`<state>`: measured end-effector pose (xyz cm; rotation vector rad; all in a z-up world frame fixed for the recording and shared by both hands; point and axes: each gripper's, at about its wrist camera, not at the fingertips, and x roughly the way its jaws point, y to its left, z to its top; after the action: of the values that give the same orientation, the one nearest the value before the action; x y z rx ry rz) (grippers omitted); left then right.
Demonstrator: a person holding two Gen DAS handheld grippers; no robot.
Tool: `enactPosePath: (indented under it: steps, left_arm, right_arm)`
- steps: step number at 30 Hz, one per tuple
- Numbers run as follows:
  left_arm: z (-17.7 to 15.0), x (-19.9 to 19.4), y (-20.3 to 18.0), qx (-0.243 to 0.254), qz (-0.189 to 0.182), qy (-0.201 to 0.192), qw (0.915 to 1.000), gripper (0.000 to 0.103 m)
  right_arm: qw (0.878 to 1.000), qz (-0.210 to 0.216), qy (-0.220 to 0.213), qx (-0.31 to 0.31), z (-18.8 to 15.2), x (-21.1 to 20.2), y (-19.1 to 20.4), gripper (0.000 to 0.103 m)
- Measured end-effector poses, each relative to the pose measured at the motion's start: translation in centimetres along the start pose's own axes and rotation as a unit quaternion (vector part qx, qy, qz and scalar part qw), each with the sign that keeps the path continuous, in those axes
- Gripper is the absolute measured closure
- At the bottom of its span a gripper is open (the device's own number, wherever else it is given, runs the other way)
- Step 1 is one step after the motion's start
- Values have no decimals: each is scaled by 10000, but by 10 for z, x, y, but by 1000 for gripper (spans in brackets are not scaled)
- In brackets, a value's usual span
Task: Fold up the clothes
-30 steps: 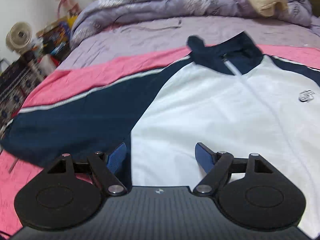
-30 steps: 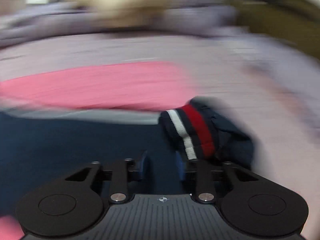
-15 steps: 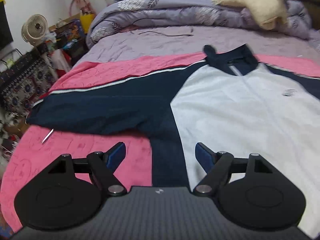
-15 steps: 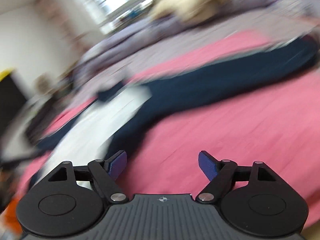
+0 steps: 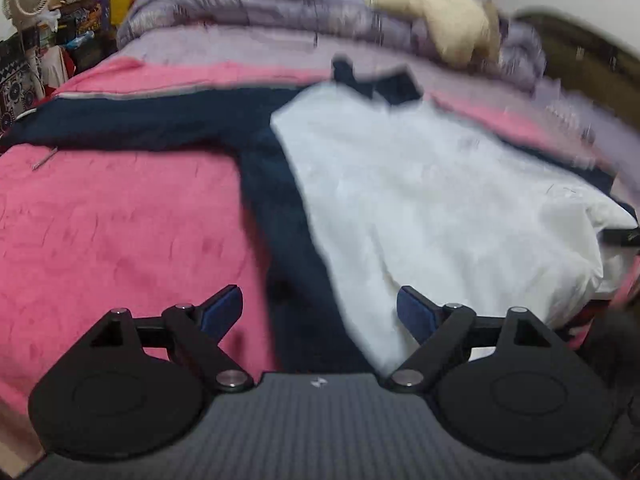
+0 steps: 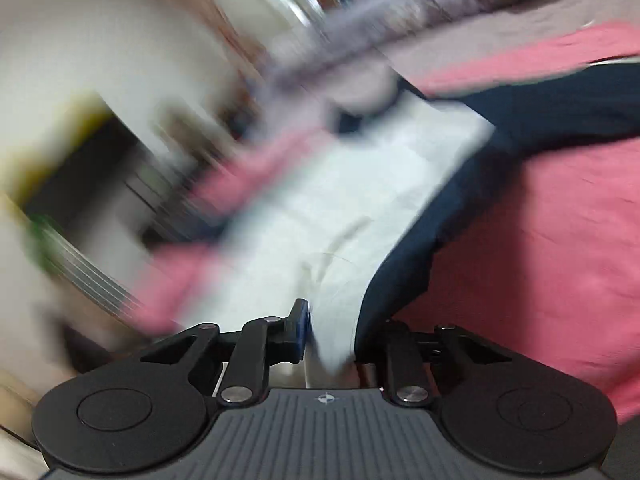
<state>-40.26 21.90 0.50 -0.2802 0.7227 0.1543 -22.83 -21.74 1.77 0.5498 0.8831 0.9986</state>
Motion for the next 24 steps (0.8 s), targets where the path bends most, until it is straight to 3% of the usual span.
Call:
enactPosePath:
  steps: [2,3,4,5,7,9,13,16,17,18,19,20,21,24]
  left_arm:
    - [10,-4,3,-67,-40,-176,9998,16]
    - [13,-5,2,-26,59,-212,9998,16]
    - [14,-4,2,35,202,-200,9996,16]
    - [13,-4,2,70,315,-158,9994,16]
    - [6,-5,7,31,384,-74,9992,16]
    - [-5,-9,15,-92,379,59,9992,16]
    - [-28,-13,32,-203,296,493,9981,16]
    - [-34,-12,31,-198,-212,432,9986,15]
    - [-32,-5,25,-130,-292,455,9985,13]
    - [-29,4,19,-59,-353,489,9982,13]
    - [-27,13,13,12,-414,523,9978,15]
    - [-18,21,10,-46,-479,485,9977,29]
    - [-9,29,7,-123,-543,437,9975,38]
    - [32,49,10,-659,-799,22,9946,38]
  right_arm:
    - [9965,351,-623,429,18,-26,-2,71]
    - [9966,-90,-774,253,23,-33,0,65]
    - [9939,-787,-745,-212,25,-34,4,62]
    - [9863,-1376,-639,-652,25,-32,7,62]
    - [9716,-1960,-66,-1322,12,-18,9,58]
    - [9692,-1991,480,-1369,-6,-2,1,36]
    - [9427,-2585,1130,-1782,-45,16,-9,33]
    - [9456,-2512,1143,-1723,-59,15,-13,33]
    - [9487,-2444,1109,-1672,-60,16,-13,37]
    - [9541,-2331,1048,-1562,-57,21,-9,55]
    - [9593,-2214,981,-1453,-51,25,-6,66]
    - [9644,-2086,902,-1350,-41,32,-1,78]
    - [9695,-1939,803,-1264,-28,39,5,81]
    - [9855,-1361,267,-975,30,54,28,81]
